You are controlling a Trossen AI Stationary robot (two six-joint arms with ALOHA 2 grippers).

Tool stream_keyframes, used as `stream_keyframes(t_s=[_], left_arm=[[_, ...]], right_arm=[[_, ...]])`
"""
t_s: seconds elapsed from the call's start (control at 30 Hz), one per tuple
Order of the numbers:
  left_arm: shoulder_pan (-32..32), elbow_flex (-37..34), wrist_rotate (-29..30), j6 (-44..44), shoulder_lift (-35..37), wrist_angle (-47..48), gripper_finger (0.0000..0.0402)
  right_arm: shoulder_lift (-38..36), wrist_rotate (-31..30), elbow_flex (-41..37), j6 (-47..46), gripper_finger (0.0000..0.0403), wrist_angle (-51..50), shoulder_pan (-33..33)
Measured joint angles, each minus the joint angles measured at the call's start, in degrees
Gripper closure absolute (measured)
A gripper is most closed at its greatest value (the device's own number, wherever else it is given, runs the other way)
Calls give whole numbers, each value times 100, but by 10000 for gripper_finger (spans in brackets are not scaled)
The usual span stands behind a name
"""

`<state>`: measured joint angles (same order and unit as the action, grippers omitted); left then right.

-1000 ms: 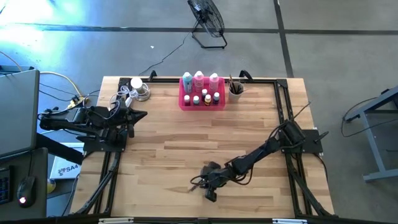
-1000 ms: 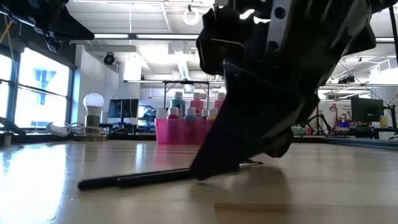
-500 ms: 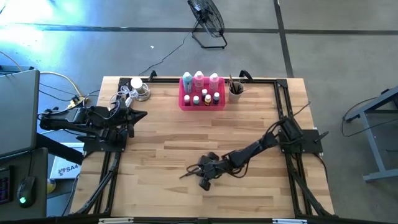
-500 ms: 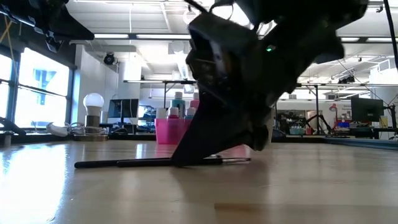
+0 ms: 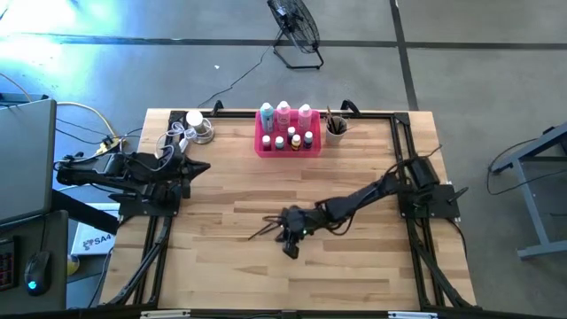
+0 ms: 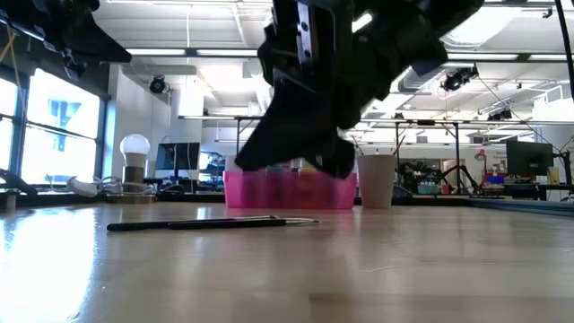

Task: Pick & Place Paint Supplies
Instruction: Move the silver paintbrushes to the middle left of the table

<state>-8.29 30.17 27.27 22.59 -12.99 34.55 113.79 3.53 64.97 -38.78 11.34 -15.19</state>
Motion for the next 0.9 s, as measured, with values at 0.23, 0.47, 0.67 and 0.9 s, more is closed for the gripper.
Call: stream_keyframes(t_s=[0.23, 0.47, 0.67, 0.9], left_arm=[[0, 0, -373, 788, -2, 394, 402], [0, 0, -620, 1334, -2, 817, 402], [0, -606, -917, 2147, -85, 564, 402], [0, -2158, -1283, 2577, -740, -2093, 402]], right_arm=[[-568, -328, 0, 415, 401, -962, 435], [-749, -361, 0, 441, 401, -1419, 765], [-749, -619, 0, -16, 401, -1395, 1004], [-749, -650, 0, -40, 401, -882, 1116]])
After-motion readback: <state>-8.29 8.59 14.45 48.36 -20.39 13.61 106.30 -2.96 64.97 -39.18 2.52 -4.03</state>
